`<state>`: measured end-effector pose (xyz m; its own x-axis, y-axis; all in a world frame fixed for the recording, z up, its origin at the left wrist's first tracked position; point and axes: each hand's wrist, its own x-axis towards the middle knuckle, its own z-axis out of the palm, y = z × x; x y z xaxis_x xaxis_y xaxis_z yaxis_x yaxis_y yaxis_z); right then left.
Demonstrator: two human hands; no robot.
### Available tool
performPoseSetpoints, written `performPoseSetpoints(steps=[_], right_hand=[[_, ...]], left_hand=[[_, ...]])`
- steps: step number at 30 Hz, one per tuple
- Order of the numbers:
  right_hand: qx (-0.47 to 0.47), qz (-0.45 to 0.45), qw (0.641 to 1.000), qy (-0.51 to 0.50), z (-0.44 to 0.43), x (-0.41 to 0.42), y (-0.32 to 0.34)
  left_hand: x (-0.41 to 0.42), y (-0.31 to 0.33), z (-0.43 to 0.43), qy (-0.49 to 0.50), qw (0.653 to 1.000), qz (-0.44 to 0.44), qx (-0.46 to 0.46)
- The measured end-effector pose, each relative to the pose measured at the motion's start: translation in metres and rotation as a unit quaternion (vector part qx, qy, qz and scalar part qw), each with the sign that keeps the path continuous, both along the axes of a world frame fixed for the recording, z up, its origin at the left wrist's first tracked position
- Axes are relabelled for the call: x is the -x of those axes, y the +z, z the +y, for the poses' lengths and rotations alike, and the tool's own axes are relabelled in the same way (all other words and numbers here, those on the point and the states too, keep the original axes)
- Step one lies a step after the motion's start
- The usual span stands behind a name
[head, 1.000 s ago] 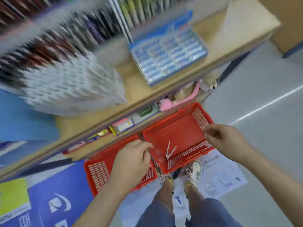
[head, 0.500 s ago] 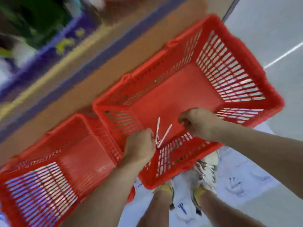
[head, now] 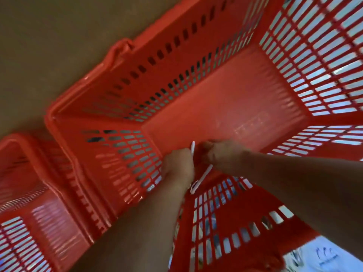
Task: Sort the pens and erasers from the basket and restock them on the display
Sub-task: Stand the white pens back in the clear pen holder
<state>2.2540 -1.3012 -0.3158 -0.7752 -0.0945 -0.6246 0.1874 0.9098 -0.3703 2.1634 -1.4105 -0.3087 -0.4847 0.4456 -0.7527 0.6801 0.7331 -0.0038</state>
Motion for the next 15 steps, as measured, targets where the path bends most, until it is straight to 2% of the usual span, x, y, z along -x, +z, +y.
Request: performPoseSetpoints(steps=[2, 4, 6, 8, 10, 12, 15], right_hand=[[-0.028, 0.012, 1.0, -0.007, 0.013, 0.002, 0.007], [-0.041, -0.033, 0.998, -0.039, 0.035, 0.002, 0.018], [-0.017, -0.065, 0.993, -0.098, 0.057, -0.003, 0.034], [0.029, -0.074, 0.984, -0.158, 0.074, -0.01, 0.056], [0.118, -0.077, 0.947, -0.288, 0.083, -0.017, 0.079], [0.224, -0.079, 0.886, -0.398, 0.083, -0.024, 0.109], [0.331, -0.123, 0.801, -0.484, 0.065, -0.035, 0.171]], left_hand=[[0.002, 0.0, 0.0, 0.024, 1.0, -0.004, -0.001], [0.005, 0.005, 0.001, 0.072, 0.997, -0.021, -0.011], [0.006, 0.013, 0.003, 0.127, 0.989, -0.055, -0.05], [0.006, 0.026, 0.006, 0.209, 0.965, -0.109, -0.116], [0.005, 0.051, 0.01, 0.312, 0.923, -0.14, -0.179], [0.005, 0.087, 0.014, 0.402, 0.875, -0.171, -0.207], [0.005, 0.159, 0.02, 0.523, 0.782, -0.255, -0.224]])
